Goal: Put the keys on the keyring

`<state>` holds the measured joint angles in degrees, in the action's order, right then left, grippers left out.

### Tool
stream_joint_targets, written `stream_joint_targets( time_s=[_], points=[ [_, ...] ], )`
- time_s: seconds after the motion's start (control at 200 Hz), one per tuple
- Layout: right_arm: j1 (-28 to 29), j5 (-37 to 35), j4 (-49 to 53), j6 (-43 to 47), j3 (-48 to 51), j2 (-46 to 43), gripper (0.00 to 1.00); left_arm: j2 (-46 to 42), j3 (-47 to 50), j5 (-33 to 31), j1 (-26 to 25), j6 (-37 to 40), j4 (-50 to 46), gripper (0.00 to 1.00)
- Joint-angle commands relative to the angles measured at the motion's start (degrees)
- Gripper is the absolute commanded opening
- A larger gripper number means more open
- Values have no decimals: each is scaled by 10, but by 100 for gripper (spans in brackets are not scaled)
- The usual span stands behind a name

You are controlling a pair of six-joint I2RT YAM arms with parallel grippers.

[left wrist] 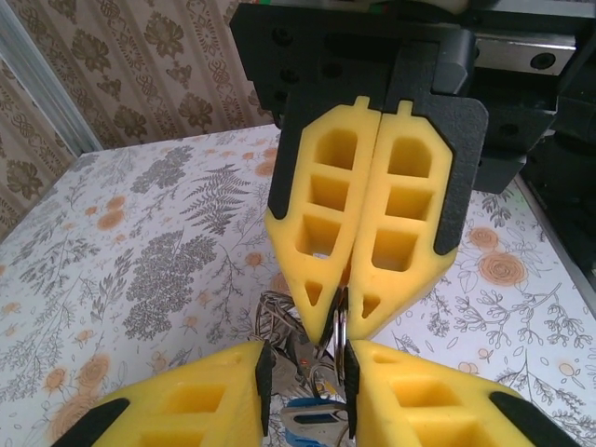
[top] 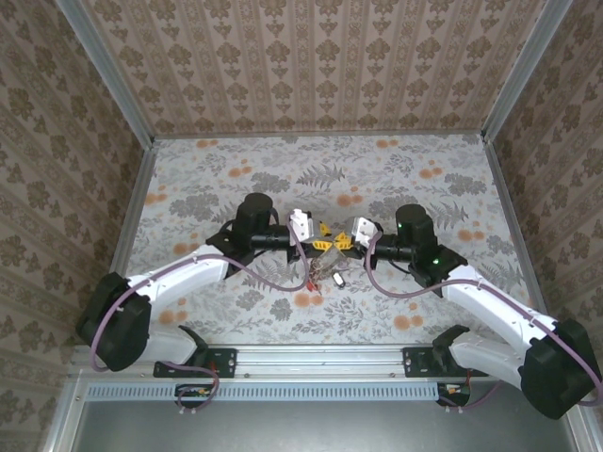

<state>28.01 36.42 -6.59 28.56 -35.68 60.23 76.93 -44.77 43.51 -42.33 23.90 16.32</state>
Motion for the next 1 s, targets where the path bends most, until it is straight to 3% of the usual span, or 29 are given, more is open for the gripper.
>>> stream_joint_targets(
  time_s=[0.0, 0.17, 0.325, 0.46, 0.605, 0.78, 0.995],
  points=[
    [3, 18, -2, 20, -27, -3, 0, -12, 6, 15, 15, -29, 19, 30],
    [1, 58, 57, 72, -49, -6, 0, -57, 31, 51, 59, -33, -6, 41],
    [1, 88, 102, 127, -70, -3, 0, -97, 49, 43, 84, -31, -29, 48],
    [0, 125, 162, 210, -98, 7, 0, -92, 68, 36, 91, -6, -40, 48],
    [0, 160, 207, 279, -129, 25, 0, -70, 70, 69, 80, 15, -49, 47],
    [0, 174, 218, 299, -150, 37, 0, -48, 41, 64, 36, 77, -116, 47],
    [0, 178, 226, 305, -156, 38, 0, -27, 35, 61, 11, 75, -95, 48]
  ],
)
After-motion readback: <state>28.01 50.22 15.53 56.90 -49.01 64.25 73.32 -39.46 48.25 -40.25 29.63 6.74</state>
